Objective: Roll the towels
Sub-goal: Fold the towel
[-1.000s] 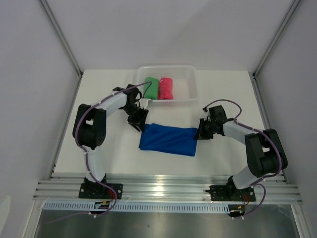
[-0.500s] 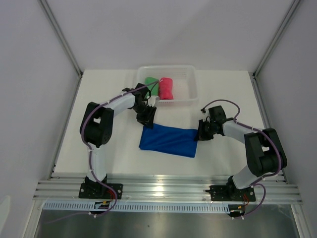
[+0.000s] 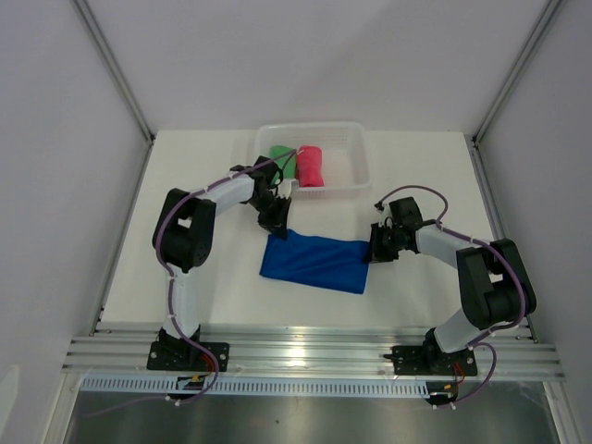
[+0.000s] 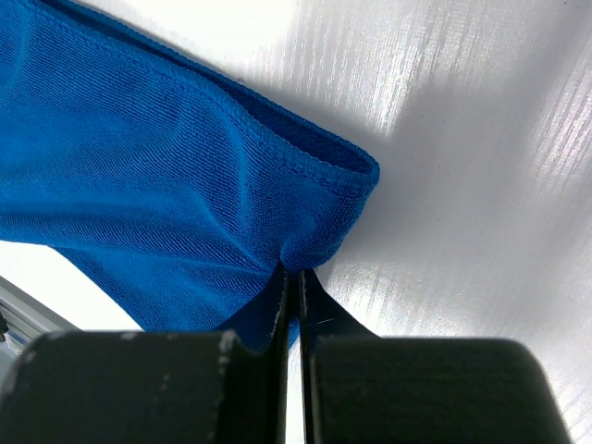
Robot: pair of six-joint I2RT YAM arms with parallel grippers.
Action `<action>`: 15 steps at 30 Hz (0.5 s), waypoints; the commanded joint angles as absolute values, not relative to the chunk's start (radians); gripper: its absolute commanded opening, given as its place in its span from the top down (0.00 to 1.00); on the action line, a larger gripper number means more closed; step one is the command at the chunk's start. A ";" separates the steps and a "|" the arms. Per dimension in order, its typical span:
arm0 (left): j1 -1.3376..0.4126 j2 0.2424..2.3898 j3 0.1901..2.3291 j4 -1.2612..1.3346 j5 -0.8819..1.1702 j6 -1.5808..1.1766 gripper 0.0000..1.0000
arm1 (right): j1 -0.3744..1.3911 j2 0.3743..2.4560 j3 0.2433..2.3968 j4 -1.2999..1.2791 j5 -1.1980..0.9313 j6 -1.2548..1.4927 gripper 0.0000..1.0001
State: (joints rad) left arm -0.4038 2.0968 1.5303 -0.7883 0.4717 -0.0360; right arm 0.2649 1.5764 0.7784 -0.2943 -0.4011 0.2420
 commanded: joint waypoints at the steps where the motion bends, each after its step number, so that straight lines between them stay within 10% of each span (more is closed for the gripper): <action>1: -0.413 2.069 1.503 -0.769 0.522 -0.054 0.96 | 0.261 1.568 0.798 -0.285 -0.396 0.238 0.98; 15: -0.356 1.924 1.487 -0.864 0.440 0.035 0.99 | 0.247 1.603 0.810 -0.253 -0.410 0.216 0.98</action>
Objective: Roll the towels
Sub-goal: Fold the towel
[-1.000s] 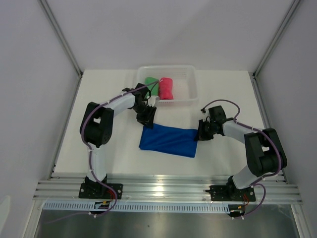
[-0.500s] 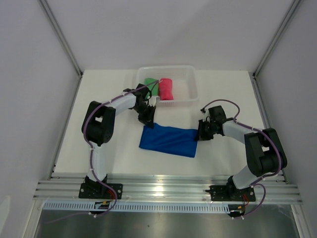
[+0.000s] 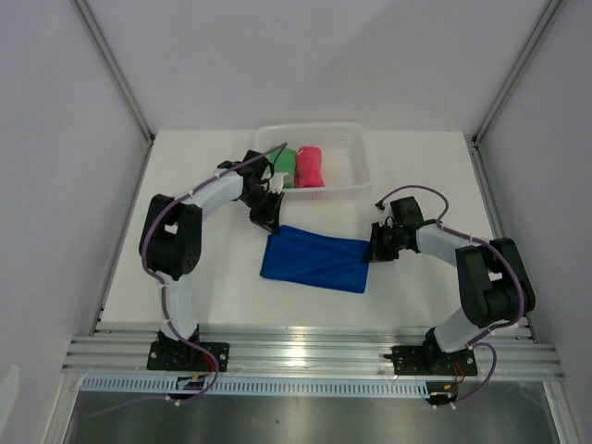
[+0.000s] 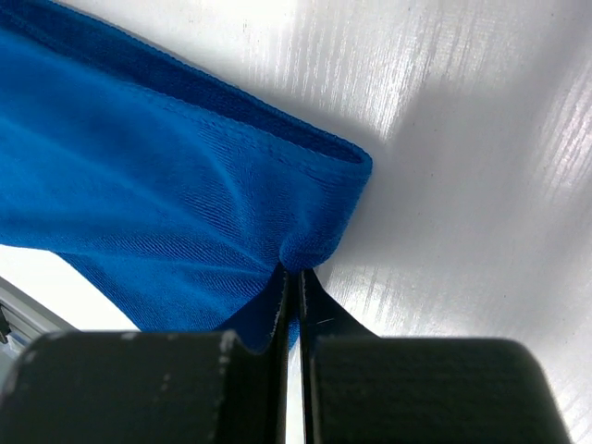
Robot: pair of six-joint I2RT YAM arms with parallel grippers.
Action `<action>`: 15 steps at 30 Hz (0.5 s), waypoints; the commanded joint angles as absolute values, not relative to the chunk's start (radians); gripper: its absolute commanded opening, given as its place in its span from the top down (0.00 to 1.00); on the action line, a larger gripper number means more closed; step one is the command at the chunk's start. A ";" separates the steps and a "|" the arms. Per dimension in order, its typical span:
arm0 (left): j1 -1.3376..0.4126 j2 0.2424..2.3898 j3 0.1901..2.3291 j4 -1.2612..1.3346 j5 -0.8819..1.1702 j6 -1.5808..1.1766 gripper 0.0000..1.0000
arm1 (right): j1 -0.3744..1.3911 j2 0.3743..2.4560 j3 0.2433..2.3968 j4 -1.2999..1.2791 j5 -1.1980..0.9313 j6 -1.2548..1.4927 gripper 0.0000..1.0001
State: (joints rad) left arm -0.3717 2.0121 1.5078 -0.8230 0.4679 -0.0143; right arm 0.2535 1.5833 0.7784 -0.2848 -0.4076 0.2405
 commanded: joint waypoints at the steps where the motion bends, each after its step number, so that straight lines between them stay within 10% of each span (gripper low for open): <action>1: -0.353 1.916 1.470 -0.871 0.436 0.043 0.99 | 0.247 1.608 0.818 -0.255 -0.411 0.210 0.98; 15: -0.304 1.991 1.430 -0.836 0.428 0.063 0.99 | 0.247 1.537 0.841 -0.293 -0.462 0.219 0.60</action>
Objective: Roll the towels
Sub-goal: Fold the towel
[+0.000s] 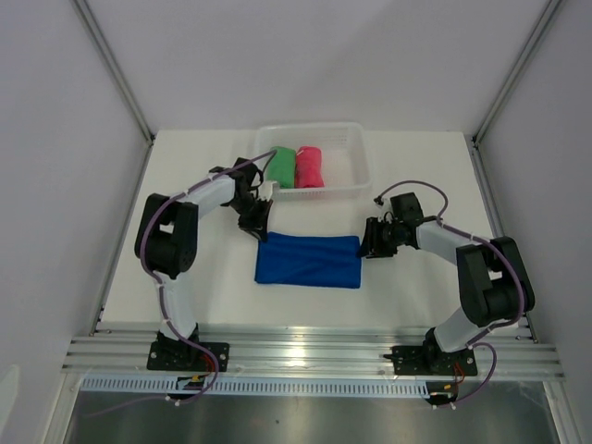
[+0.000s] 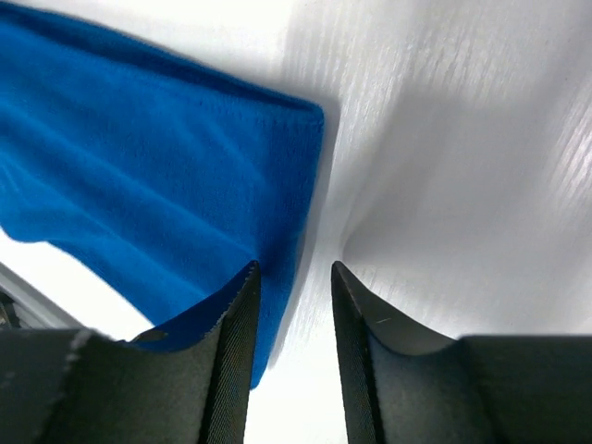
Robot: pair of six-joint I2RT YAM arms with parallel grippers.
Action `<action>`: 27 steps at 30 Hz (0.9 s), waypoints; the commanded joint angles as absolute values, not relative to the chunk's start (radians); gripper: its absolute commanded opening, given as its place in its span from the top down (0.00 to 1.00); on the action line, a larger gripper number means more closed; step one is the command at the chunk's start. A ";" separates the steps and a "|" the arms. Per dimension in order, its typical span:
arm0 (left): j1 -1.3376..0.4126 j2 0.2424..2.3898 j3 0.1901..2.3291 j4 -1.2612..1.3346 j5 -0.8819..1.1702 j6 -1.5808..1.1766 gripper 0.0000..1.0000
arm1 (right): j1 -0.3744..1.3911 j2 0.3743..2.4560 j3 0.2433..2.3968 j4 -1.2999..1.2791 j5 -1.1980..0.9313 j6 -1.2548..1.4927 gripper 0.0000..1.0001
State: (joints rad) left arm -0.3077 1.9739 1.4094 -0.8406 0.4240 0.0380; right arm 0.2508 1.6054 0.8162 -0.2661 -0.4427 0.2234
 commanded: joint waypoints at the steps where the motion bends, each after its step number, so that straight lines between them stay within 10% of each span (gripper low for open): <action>1: -0.304 1.990 1.427 -0.836 0.428 0.061 0.99 | 0.247 1.499 0.828 -0.298 -0.466 0.232 0.59; 15: -0.301 1.962 1.414 -0.851 0.416 0.060 0.99 | 0.354 1.446 0.580 -0.164 -0.491 0.475 0.57; 19: -0.293 1.951 1.419 -0.856 0.388 0.060 0.99 | 0.341 1.456 0.583 -0.225 -0.454 0.469 0.95; 27: -0.270 1.956 1.425 -0.856 0.351 0.078 0.99 | 0.321 1.419 0.578 -0.232 -0.475 0.462 0.95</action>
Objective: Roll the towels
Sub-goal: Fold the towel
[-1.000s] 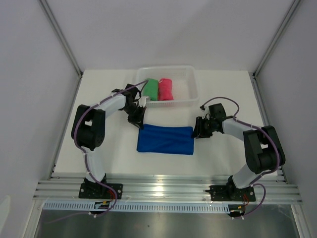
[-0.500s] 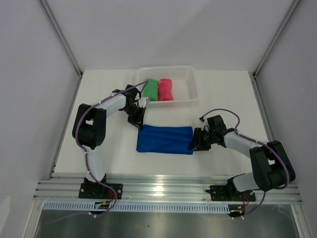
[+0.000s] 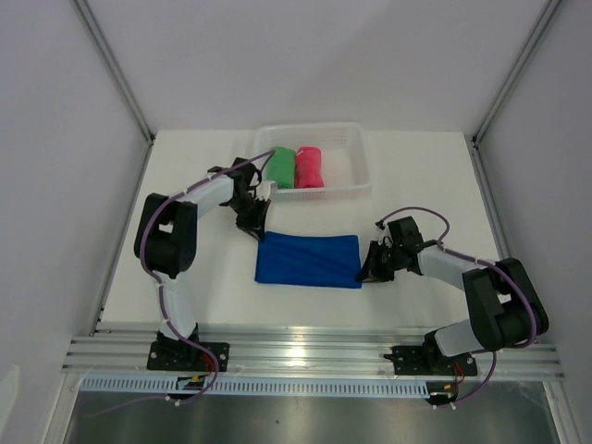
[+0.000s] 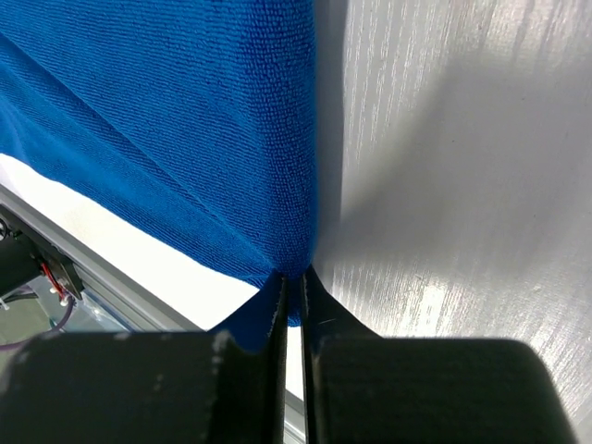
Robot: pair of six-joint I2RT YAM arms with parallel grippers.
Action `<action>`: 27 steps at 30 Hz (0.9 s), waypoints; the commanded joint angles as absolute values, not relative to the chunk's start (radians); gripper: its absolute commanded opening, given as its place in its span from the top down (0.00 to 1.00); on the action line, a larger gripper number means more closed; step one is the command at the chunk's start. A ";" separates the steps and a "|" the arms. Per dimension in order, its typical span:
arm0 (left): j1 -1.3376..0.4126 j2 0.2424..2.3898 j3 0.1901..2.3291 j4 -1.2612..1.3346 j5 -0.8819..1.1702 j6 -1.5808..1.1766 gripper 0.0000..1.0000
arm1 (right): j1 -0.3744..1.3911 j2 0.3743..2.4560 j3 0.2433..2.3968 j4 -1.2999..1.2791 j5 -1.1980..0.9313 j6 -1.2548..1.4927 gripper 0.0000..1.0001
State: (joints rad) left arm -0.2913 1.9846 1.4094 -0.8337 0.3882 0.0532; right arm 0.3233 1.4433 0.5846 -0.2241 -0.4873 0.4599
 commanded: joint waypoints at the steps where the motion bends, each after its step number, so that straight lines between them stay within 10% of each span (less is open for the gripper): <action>1: -0.270 1.957 1.434 -0.856 0.359 0.081 0.99 | 0.324 1.423 0.580 -0.212 -0.479 0.466 0.94; 8: -0.273 1.971 1.450 -0.891 0.422 0.113 0.67 | 0.330 1.427 0.617 -0.238 -0.492 0.437 0.66; 27: -0.490 1.588 1.128 -0.941 0.431 0.588 0.65 | 0.224 1.696 0.882 -0.097 -0.505 0.357 0.59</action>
